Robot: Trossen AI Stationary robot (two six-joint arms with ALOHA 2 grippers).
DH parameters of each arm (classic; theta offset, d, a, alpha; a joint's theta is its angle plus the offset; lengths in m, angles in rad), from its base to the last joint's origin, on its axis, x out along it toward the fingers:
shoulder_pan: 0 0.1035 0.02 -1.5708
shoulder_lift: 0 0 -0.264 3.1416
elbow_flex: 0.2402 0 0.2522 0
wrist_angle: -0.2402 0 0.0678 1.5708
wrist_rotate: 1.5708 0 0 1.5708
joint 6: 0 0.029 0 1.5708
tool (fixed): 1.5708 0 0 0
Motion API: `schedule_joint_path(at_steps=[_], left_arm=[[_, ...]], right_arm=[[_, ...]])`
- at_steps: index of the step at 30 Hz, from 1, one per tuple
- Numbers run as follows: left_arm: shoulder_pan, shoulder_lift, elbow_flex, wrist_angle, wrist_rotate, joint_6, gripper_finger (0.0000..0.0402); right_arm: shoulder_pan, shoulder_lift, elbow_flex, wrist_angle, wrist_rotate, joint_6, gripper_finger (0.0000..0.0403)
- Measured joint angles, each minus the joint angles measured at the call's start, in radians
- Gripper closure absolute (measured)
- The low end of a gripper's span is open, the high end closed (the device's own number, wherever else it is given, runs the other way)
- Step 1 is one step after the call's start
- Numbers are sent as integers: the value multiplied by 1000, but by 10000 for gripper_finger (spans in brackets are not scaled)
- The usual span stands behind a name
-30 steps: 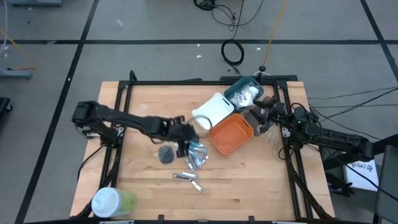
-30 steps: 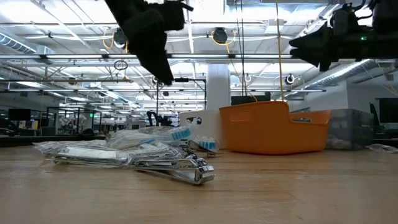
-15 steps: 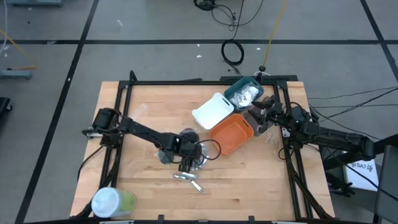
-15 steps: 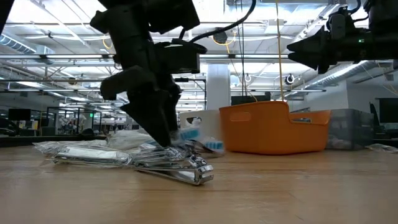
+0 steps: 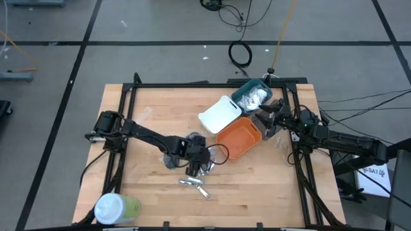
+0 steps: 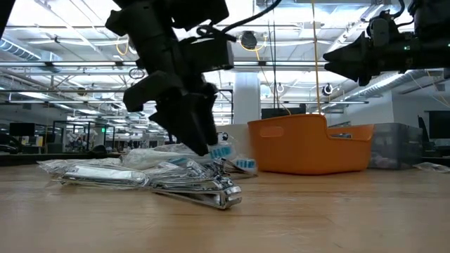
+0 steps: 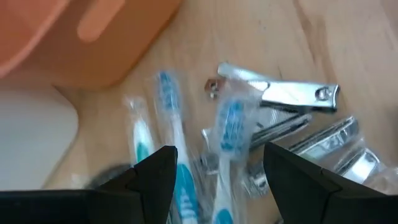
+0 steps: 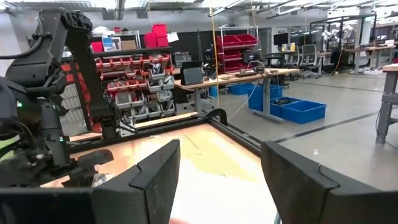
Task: Pick & Place Travel size toiletries
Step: Put the blue toothbrush into the black bin
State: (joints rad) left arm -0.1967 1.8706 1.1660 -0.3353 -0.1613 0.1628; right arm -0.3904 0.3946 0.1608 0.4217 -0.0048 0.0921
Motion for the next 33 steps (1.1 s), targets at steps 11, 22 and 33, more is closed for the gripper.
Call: schedule_joint_path(at_steps=[11, 22, 33], left_arm=[[20, 61, 0, 96, 100, 43, 168], [20, 66, 0, 99, 93, 59, 261], [28, -21, 0, 16, 88, 113, 363]], right_arm=[[0, 4, 0, -4, 1, 0, 190], [0, 7, 0, 0, 2, 0, 190], [0, 12, 0, -2, 3, 0, 190]])
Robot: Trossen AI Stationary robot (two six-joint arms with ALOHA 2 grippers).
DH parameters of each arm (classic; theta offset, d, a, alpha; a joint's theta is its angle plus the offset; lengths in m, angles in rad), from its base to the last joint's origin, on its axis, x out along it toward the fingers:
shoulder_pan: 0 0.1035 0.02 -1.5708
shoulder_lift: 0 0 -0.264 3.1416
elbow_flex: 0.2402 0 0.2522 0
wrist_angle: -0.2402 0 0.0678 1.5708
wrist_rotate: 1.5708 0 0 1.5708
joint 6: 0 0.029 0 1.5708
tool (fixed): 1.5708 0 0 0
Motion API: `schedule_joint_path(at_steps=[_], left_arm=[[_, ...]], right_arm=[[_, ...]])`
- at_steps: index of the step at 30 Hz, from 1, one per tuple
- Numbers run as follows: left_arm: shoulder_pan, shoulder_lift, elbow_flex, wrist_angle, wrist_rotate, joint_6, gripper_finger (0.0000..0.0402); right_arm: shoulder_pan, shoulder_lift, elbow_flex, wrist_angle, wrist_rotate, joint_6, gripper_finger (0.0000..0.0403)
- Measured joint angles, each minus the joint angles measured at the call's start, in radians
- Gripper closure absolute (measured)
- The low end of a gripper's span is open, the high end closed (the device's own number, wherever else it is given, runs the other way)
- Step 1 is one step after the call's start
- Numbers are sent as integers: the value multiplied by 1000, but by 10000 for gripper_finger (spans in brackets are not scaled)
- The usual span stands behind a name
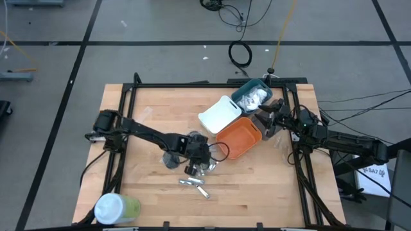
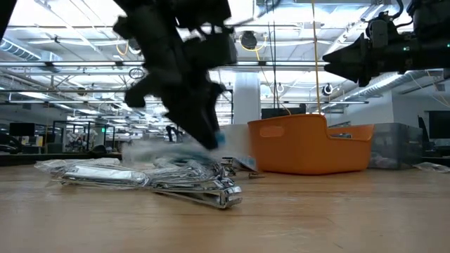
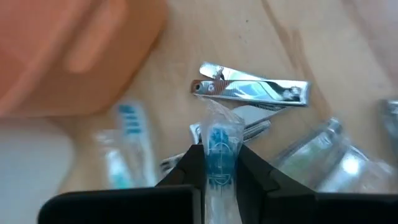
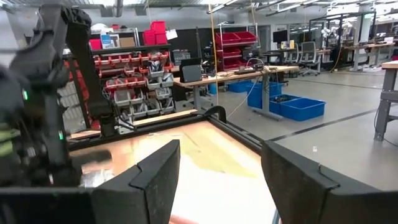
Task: Pick & Place Travel size toiletries
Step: Put the blue toothbrush into the black bin
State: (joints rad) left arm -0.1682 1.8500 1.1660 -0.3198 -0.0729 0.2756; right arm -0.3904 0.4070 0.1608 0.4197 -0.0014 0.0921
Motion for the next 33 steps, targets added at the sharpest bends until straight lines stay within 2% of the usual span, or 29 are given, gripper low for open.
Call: schedule_joint_path(at_steps=[5, 8, 10, 15, 20, 26, 29, 33], left_arm=[[12, -145, 0, -21, -75, 42, 344], [23, -229, 0, 90, -92, 106, 343], [35, -272, 0, 231, -56, 143, 356], [105, -297, 1, 580, 128, 201, 362], [181, -245, 1, 851, 170, 132, 357], [227, -97, 1, 1113, 241, 52, 355], [230, -31, 1, 1201, 247, 26, 362], [234, 31, 37, 1228, 252, -30, 355]], right_arm=[[0, 20, 0, 3, 0, 0, 190], [0, 37, 0, 3, -1, -3, 190], [0, 51, 0, 3, 0, -9, 190], [2, 91, 0, 28, -3, -26, 190], [52, 148, 0, 116, -39, -26, 190], [163, 275, 1, 355, -53, -42, 185], [215, 358, 1, 443, -47, -60, 176], [258, 480, 13, 571, -7, -78, 165]])
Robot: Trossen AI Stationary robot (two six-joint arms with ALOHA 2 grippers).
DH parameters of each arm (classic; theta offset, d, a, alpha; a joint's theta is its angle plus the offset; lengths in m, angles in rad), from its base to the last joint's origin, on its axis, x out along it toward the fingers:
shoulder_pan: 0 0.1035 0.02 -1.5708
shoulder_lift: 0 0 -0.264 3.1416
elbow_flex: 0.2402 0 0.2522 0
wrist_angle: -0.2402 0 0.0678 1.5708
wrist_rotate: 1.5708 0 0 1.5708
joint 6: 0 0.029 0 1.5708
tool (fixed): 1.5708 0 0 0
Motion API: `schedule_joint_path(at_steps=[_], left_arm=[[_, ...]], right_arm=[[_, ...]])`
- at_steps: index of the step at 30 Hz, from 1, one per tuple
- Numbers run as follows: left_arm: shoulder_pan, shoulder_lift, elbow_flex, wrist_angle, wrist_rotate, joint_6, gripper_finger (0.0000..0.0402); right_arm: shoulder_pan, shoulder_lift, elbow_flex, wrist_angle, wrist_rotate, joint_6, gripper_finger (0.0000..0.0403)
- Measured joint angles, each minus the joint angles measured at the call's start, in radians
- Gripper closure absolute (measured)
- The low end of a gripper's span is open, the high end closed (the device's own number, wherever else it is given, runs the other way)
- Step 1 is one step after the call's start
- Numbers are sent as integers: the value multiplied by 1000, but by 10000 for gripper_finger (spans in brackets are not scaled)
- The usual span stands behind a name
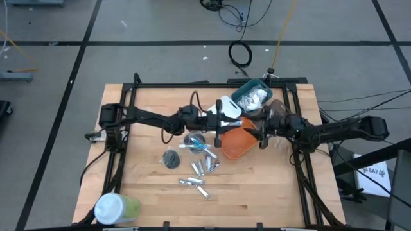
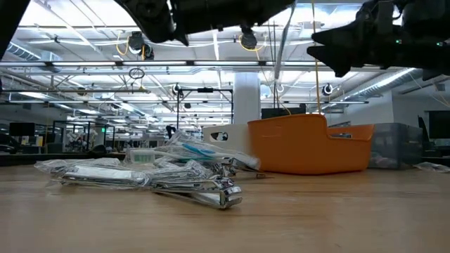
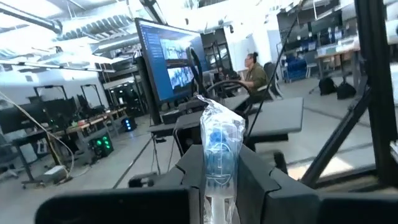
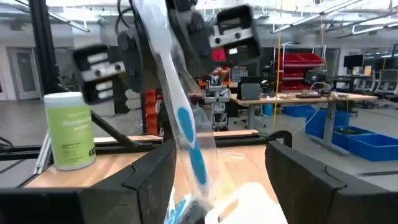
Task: Pick & Place Travel size toiletries
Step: Put the blue toothbrush into the black bin
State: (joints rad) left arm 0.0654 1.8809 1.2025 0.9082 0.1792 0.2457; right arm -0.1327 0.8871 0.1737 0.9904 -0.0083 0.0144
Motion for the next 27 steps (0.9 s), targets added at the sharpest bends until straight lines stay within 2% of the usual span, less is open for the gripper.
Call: schedule_joint_path(at_steps=[3, 8, 14, 18, 22, 27], left_arm=[[-1, 29, 43, 2, 18, -18, 347], [-3, 32, 88, -83, 64, -2, 362], [-2, 32, 96, -128, 62, -15, 346], [-2, 33, 97, -145, 57, -13, 344], [-2, 33, 97, -154, 58, -20, 360], [-6, 33, 97, -157, 59, -27, 349]], right_arm=[[15, 91, 38, 29, 7, 0, 163], [38, 219, 110, 30, 5, -1, 167], [71, 272, 157, 31, -69, -13, 174], [83, 278, 165, 31, -66, -37, 188], [83, 271, 165, 30, -67, -38, 236], [82, 271, 165, 30, -68, -59, 339]])
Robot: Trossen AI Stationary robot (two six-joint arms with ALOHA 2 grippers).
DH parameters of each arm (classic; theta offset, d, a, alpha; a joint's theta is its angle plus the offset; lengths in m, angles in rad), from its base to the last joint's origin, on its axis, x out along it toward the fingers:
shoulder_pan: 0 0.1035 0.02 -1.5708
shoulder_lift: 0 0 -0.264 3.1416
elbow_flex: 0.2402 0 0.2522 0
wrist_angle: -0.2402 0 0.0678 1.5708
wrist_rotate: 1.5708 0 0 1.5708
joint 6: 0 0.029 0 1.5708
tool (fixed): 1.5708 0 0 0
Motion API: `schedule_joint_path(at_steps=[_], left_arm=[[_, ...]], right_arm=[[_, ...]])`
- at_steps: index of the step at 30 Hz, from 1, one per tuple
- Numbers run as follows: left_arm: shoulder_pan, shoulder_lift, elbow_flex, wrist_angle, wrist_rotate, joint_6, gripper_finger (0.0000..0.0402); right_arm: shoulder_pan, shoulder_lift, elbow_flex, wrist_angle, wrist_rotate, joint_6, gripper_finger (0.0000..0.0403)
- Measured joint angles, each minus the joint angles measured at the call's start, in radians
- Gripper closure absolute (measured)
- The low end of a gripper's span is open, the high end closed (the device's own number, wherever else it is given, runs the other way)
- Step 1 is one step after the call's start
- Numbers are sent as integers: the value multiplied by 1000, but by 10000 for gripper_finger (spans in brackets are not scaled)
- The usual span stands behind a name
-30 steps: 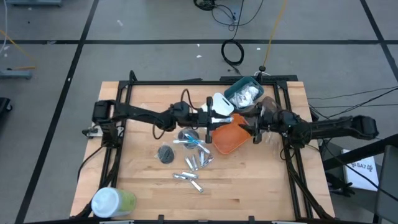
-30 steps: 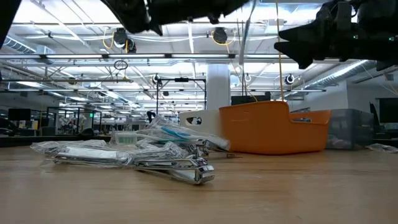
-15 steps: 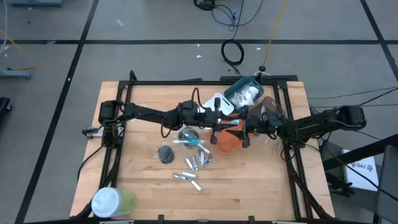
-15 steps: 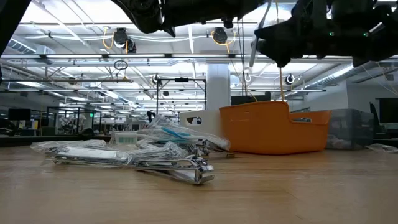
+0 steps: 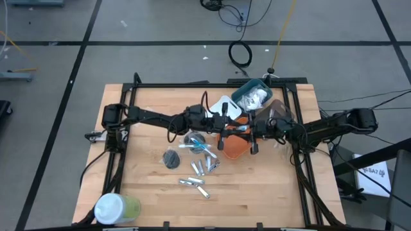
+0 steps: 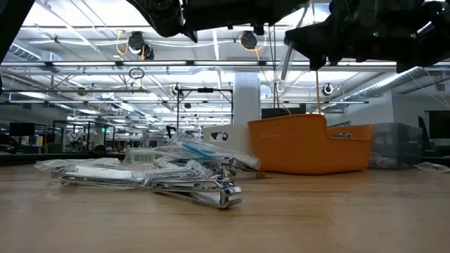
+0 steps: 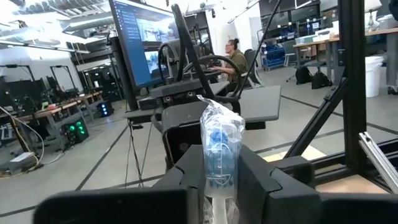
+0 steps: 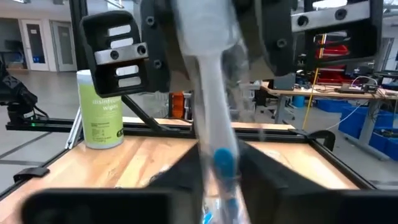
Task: Pick & Place Travel size toiletries
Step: Put the blue toothbrush into the black bin
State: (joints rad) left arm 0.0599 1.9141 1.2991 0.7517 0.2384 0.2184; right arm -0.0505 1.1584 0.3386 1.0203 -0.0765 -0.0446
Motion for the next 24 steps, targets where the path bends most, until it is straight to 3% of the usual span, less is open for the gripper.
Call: schedule_joint_path(at_steps=[2, 6, 8, 14, 18, 24], left_arm=[[-3, 0, 0, 0, -1, 0, 328], [-7, 0, 0, -22, -19, -53, 287], [-9, -10, 0, -62, -77, -104, 266], [-30, -146, -1, -374, -419, -63, 197], [-60, -253, -1, -571, -560, -16, 160], [-93, -359, 0, -877, -847, -58, 145]], right_arm=[[1, 0, 0, -4, -6, -5, 367], [0, 0, 0, -13, 16, 4, 366], [0, -5, 0, -36, 60, 13, 366], [-3, -109, -1, -240, 243, 25, 366], [-2, -249, -2, -417, 380, 47, 366], [-2, -483, -4, -819, 658, 311, 364]])
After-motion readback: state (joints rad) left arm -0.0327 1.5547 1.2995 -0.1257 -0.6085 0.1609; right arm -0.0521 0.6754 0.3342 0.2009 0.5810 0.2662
